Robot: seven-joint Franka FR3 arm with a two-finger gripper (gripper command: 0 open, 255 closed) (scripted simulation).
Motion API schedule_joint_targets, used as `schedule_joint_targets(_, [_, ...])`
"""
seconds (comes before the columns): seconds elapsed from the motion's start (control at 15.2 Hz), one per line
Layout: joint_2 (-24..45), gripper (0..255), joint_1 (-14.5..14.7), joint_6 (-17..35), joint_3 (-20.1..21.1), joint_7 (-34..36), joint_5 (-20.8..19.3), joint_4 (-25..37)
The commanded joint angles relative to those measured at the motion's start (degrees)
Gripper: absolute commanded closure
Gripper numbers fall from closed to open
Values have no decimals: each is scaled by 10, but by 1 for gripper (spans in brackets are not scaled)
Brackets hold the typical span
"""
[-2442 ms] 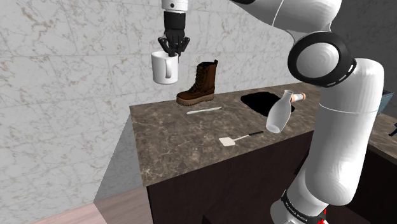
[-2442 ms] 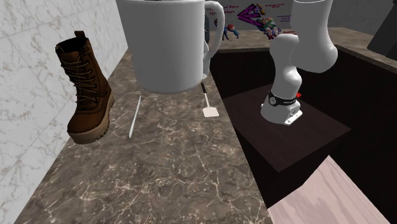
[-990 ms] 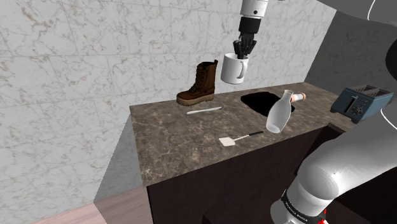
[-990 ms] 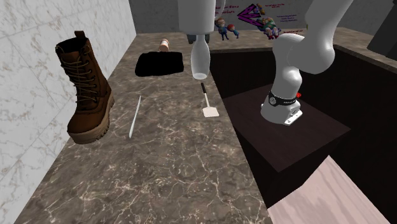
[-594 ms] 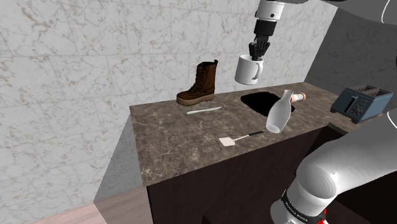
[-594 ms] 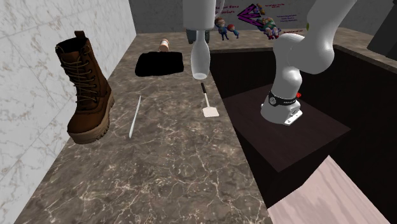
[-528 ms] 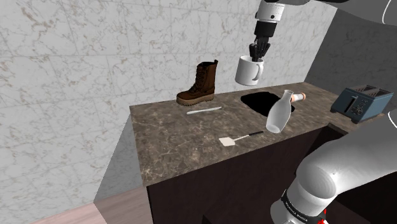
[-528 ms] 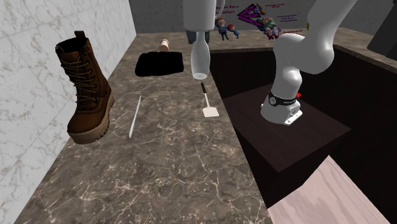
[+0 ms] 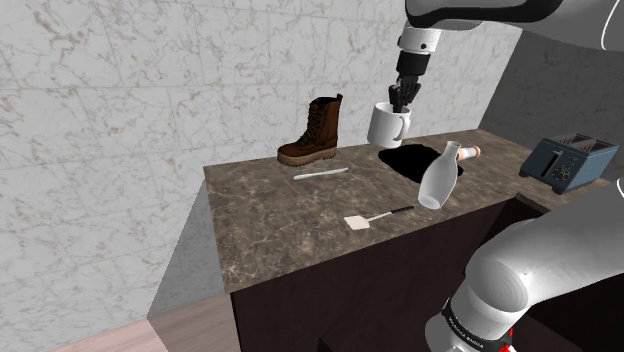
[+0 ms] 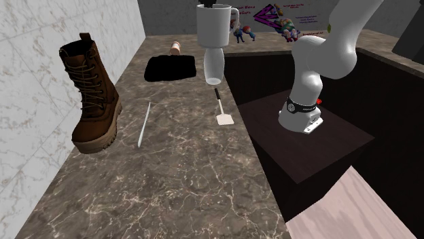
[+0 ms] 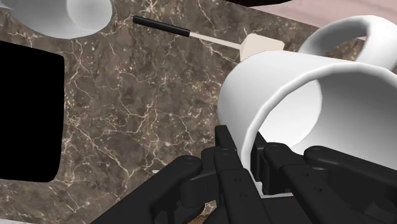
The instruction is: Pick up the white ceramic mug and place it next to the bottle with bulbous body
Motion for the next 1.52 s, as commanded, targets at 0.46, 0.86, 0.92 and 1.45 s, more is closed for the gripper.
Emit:
schedule_joint_targets(0.46, [-12, 255, -2, 70, -3, 1, -3, -82])
schedule_joint_targets(0.86, [-15, 255, -3, 116, -4, 1, -5, -131])
schedule_joint_targets(0.92, [-15, 255, -3, 124, -5, 1, -5, -138])
schedule_joint_targets(1.45, [-11, 255, -4, 186, -8, 2, -7, -196])
